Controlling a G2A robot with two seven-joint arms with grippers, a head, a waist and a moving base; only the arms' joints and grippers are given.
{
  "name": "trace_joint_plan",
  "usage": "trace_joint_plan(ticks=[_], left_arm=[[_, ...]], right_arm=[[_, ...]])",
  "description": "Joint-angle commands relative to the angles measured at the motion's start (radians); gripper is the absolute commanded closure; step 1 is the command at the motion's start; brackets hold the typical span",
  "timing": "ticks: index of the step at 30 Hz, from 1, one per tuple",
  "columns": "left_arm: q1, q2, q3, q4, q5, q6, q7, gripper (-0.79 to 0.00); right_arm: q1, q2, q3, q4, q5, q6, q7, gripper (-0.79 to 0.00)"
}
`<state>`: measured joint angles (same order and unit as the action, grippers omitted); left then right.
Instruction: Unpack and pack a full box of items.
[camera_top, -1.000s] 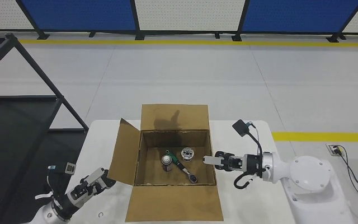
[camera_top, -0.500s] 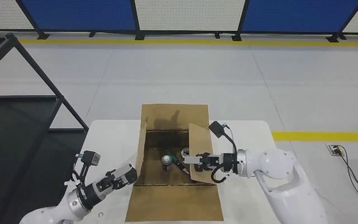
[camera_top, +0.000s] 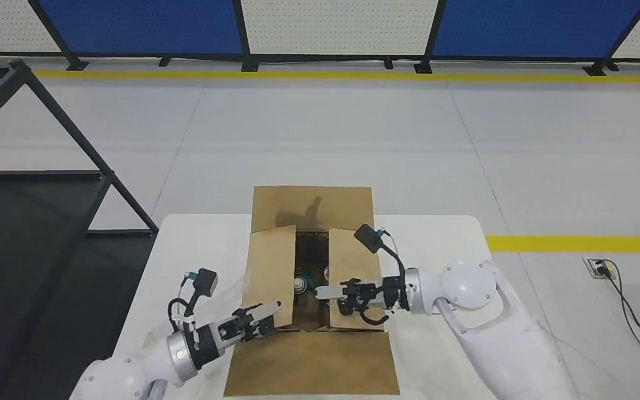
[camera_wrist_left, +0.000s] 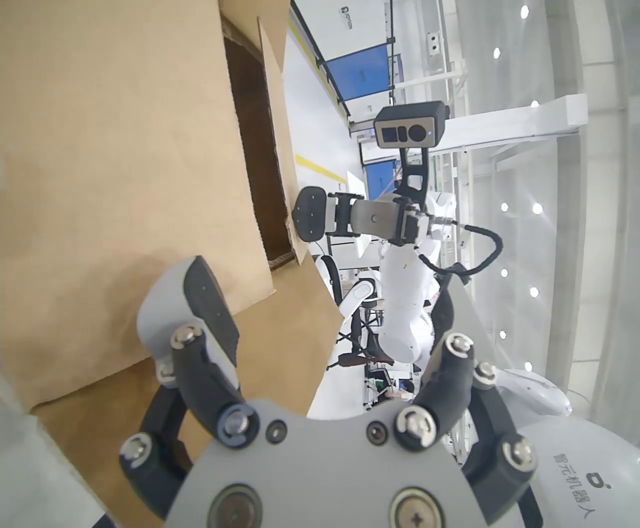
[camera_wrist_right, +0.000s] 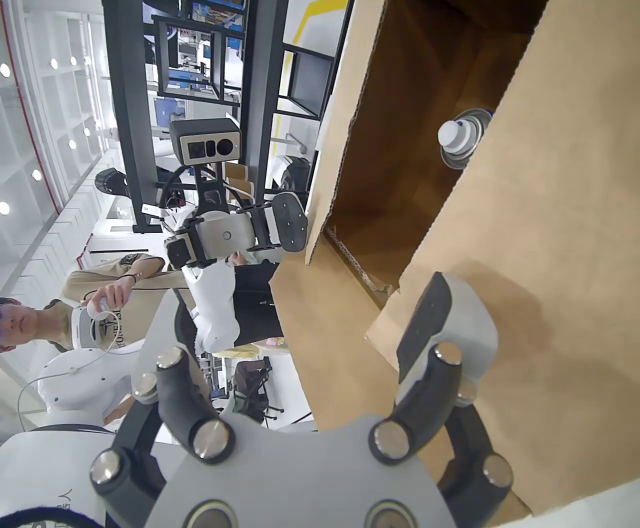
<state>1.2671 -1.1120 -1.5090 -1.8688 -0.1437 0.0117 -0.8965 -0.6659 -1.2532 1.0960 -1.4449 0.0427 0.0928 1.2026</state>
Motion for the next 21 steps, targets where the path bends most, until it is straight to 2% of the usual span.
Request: trace_joint_plan(ticks=[1, 21], left_arm=[[-0.007, 0.001, 0.013, 0.005, 0.016, 0.004, 0.004, -0.785], [-0.053, 0.006, 0.087, 0.053, 0.049, 0.061, 0.026, -0.785]], right_arm=[[0.005, 0.000, -0.010, 0.013, 0.000, 0.000, 0.001, -0.785], [0.041, -0.006, -0.074, 0.105, 0.013, -0.007, -0.040, -0.785]])
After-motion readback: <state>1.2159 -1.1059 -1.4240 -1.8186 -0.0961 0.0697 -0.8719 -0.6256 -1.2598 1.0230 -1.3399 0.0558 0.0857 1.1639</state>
